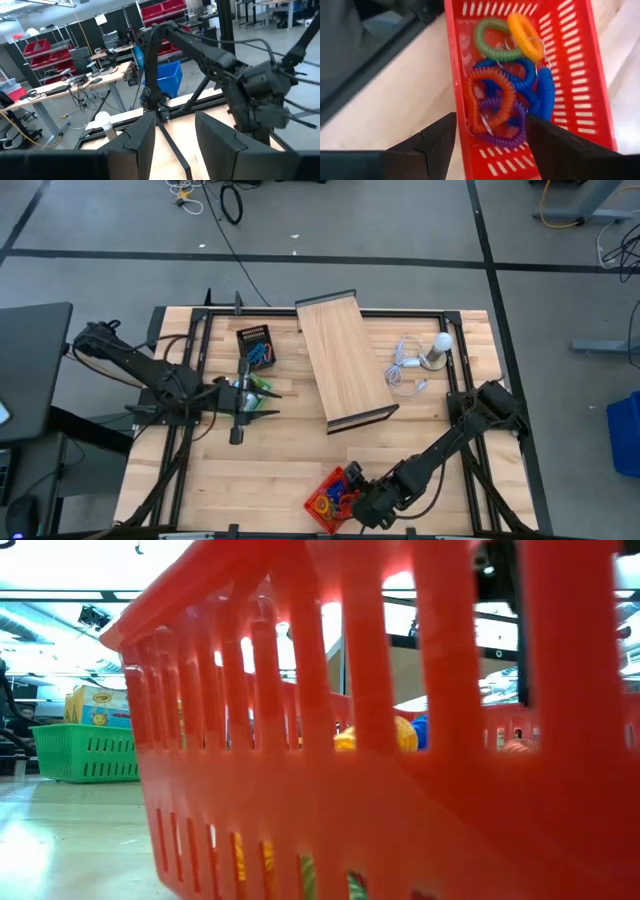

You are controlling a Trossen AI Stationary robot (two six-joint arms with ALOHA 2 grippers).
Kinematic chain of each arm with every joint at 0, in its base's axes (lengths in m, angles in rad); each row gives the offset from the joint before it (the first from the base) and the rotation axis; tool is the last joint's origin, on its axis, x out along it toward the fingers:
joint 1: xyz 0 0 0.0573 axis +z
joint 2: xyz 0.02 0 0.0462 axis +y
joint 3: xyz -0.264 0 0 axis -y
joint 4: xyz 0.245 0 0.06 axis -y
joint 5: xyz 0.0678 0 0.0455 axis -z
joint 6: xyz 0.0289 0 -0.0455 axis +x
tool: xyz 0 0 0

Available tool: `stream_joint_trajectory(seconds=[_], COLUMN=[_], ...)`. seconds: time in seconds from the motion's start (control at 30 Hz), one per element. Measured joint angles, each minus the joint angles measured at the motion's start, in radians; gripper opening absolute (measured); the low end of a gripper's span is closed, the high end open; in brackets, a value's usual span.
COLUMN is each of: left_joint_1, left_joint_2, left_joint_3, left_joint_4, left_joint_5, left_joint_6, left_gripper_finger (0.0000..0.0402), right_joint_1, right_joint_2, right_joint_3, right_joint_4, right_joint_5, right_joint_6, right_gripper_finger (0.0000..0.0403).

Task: Pick & Place Office Desk Supplies
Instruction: Put the red basket with spring keychains on the shelf

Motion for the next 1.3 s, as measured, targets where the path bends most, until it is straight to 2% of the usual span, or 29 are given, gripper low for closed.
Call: stream_joint_trajectory(seconds=[0.2,0.33,0.47,0.7,0.9,1.07,1.3], left_joint_1=[0.000,0.000,0.001,0.001,0.001,0.001,0.000], left_joint_2=[-0.022,-0.024,-0.026,-0.026,-0.026,-0.026,-0.026], left_joint_3=[0.000,0.000,0.000,0.000,0.000,0.000,0.000], left_joint_4=[-0.007,-0.017,-0.025,-0.030,-0.030,-0.030,-0.030], left_joint_5=[0.000,-0.003,-0.004,-0.004,-0.003,0.000,0.001], left_joint_6=[0.000,0.004,0.004,0.003,0.001,0.001,-0.003], left_gripper_finger=[0.0146,0.0146,0.0146,0.0146,0.0146,0.0146,0.0146], right_joint_1=[-0.015,-0.015,-0.008,0.001,0.035,0.047,0.067], right_joint_2=[0.024,0.040,0.046,0.045,0.045,0.045,0.044], right_joint_3=[-0.001,-0.001,0.000,0.000,0.000,0.036,0.178], right_joint_4=[-0.009,0.003,0.015,0.022,0.036,-0.003,-0.100], right_joint_5=[-0.033,-0.038,-0.017,-0.021,0.080,0.064,0.085], right_joint_6=[-0.029,-0.056,-0.075,-0.074,-0.063,0.000,0.050], right_gripper_finger=[0.0239,0.0213,0.0157,0.0014,0.0006,0.0004,0.0002])
